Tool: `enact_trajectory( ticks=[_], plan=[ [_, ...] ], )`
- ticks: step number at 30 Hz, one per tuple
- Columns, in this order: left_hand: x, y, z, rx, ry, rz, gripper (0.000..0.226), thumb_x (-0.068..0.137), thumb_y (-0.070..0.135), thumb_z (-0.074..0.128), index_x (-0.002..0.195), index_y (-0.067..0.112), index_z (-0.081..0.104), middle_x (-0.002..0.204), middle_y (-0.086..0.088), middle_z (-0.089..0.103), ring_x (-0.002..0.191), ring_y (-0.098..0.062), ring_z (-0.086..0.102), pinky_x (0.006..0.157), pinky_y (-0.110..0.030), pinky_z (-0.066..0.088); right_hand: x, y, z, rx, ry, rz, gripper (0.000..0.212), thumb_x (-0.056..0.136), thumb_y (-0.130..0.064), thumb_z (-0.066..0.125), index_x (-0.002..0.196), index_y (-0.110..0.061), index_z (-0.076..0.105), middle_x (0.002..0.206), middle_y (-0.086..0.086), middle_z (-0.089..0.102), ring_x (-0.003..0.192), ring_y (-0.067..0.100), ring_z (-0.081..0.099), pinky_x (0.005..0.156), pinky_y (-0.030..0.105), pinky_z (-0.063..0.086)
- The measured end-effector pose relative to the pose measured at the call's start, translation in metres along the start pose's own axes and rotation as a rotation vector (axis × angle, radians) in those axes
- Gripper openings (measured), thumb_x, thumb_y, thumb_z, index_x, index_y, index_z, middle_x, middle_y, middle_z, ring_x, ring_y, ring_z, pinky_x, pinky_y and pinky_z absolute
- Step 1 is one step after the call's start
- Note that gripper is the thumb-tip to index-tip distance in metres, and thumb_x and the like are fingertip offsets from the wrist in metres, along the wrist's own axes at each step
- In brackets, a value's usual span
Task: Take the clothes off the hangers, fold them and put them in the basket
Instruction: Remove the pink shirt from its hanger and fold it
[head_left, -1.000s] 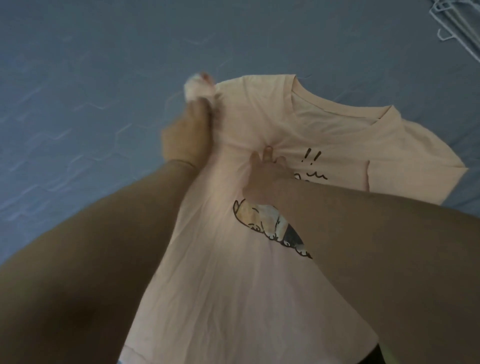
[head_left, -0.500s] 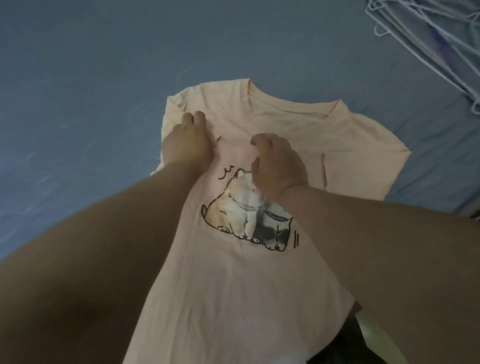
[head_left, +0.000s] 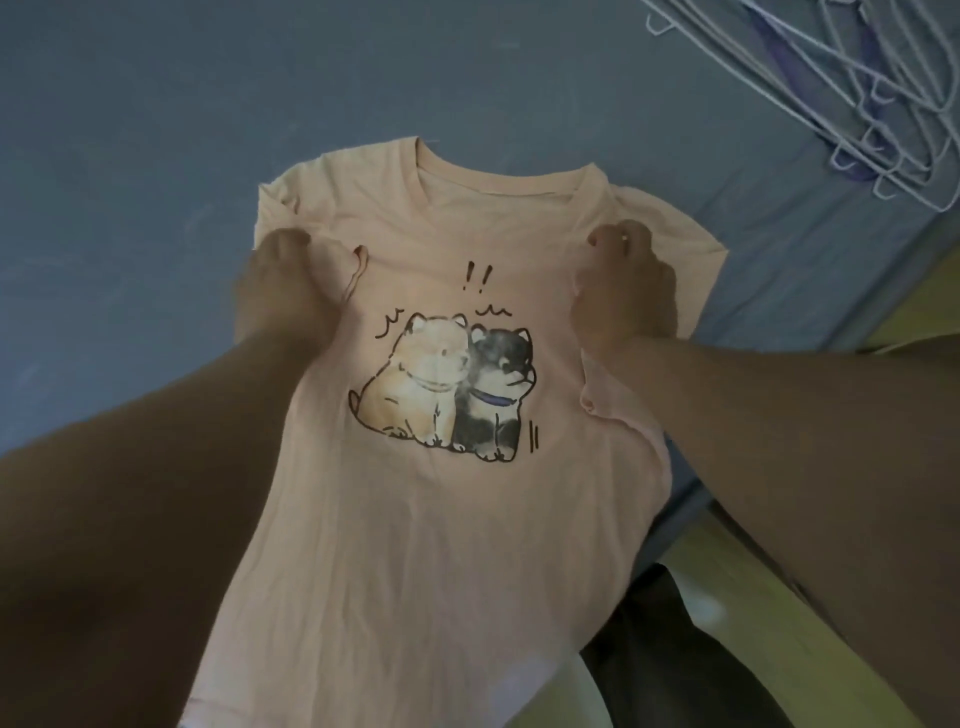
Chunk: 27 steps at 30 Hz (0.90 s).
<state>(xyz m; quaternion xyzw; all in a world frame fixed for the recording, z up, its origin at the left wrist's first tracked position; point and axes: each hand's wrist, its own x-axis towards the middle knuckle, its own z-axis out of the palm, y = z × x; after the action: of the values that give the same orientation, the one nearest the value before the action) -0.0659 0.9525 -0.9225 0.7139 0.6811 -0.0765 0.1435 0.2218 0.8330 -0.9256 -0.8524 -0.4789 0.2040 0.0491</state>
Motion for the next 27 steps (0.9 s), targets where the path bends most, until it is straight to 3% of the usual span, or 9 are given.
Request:
enact_trajectory(
  ticks=[3,7,9,11,15,18,21,24,27],
  plan=[
    [-0.058,-0.036,0.003,0.01,0.112,-0.169,0.049,0.091,0.026,0.056,0.133,0.006,0.041,0.138,-0.017,0.042,0.127,-0.039,0.04,0.106,-0.051,0.034,-0.04,0.007,0.005,-0.088,0.074,0.088,0.065,0.084,-0.019,0.061,0.142,-0.024,0.031,0.156,0.007,0.018,0.137,0.027,0.031,0.108,0.046,0.026],
    [-0.111,-0.098,0.035,0.041,-0.166,-0.479,0.053,0.09,0.027,0.056,0.13,-0.005,0.045,0.133,-0.027,0.049,0.126,-0.045,0.046,0.106,-0.051,0.04,-0.089,0.028,0.023,0.152,-0.118,0.609,0.102,0.079,-0.044,0.073,0.155,-0.019,0.009,0.161,0.01,0.012,0.144,0.029,0.022,0.115,0.047,0.025],
    [-0.138,-0.123,0.046,0.1,-0.271,-0.449,0.055,0.087,0.028,0.056,0.127,-0.009,0.048,0.13,-0.029,0.052,0.123,-0.048,0.051,0.103,-0.052,0.044,-0.115,0.038,0.036,0.507,-0.153,0.669,0.094,0.08,-0.045,0.074,0.153,-0.01,0.025,0.153,0.012,0.036,0.135,0.031,0.042,0.109,0.041,0.041],
    [-0.16,-0.141,0.053,0.108,-0.256,-0.4,0.051,0.089,0.027,0.053,0.126,-0.008,0.048,0.129,-0.029,0.051,0.122,-0.048,0.05,0.103,-0.053,0.043,-0.143,0.043,0.042,0.662,-0.158,0.662,0.076,0.083,-0.037,0.073,0.145,-0.009,0.039,0.137,0.008,0.052,0.119,0.028,0.055,0.099,0.035,0.05],
    [-0.197,-0.183,0.056,0.087,-0.251,-0.431,0.059,0.081,0.027,0.061,0.129,-0.005,0.049,0.132,-0.026,0.052,0.124,-0.044,0.051,0.103,-0.049,0.044,-0.201,0.046,0.059,0.864,-0.223,0.689,0.056,0.084,-0.04,0.075,0.124,-0.006,0.056,0.126,0.009,0.059,0.102,0.023,0.058,0.092,0.031,0.051],
    [-0.229,-0.233,0.07,-0.097,-0.258,-0.508,0.054,0.084,0.029,0.062,0.126,-0.002,0.053,0.126,-0.022,0.058,0.117,-0.043,0.056,0.097,-0.045,0.047,-0.253,0.042,0.077,1.012,-0.316,0.779,0.069,0.084,-0.046,0.074,0.136,-0.005,0.054,0.136,0.007,0.057,0.115,0.027,0.059,0.103,0.036,0.048],
    [-0.268,-0.253,0.078,-0.258,-0.209,-0.522,0.046,0.083,0.022,0.067,0.122,0.003,0.05,0.123,-0.019,0.059,0.114,-0.04,0.057,0.099,-0.046,0.046,-0.304,0.035,0.082,1.002,-0.424,0.811,0.059,0.083,-0.044,0.075,0.128,-0.009,0.061,0.13,0.005,0.061,0.117,0.028,0.059,0.096,0.035,0.048],
    [-0.297,-0.269,0.086,-0.308,-0.201,-0.54,0.039,0.086,0.022,0.066,0.116,0.002,0.052,0.113,-0.02,0.06,0.108,-0.039,0.059,0.094,-0.044,0.046,-0.356,0.037,0.1,0.911,-0.606,0.8,0.016,0.083,-0.015,0.076,0.092,-0.022,0.066,0.102,0.003,0.067,0.107,0.026,0.06,0.09,0.037,0.05],
    [-0.32,-0.287,0.093,-0.509,-0.224,-0.648,0.042,0.08,0.023,0.066,0.112,-0.003,0.06,0.104,-0.025,0.064,0.094,-0.041,0.065,0.086,-0.05,0.055,-0.41,0.035,0.122,0.913,-0.718,0.854,0.038,0.076,-0.023,0.081,0.111,-0.017,0.065,0.117,0.004,0.065,0.111,0.025,0.058,0.074,0.033,0.052]
  ],
)
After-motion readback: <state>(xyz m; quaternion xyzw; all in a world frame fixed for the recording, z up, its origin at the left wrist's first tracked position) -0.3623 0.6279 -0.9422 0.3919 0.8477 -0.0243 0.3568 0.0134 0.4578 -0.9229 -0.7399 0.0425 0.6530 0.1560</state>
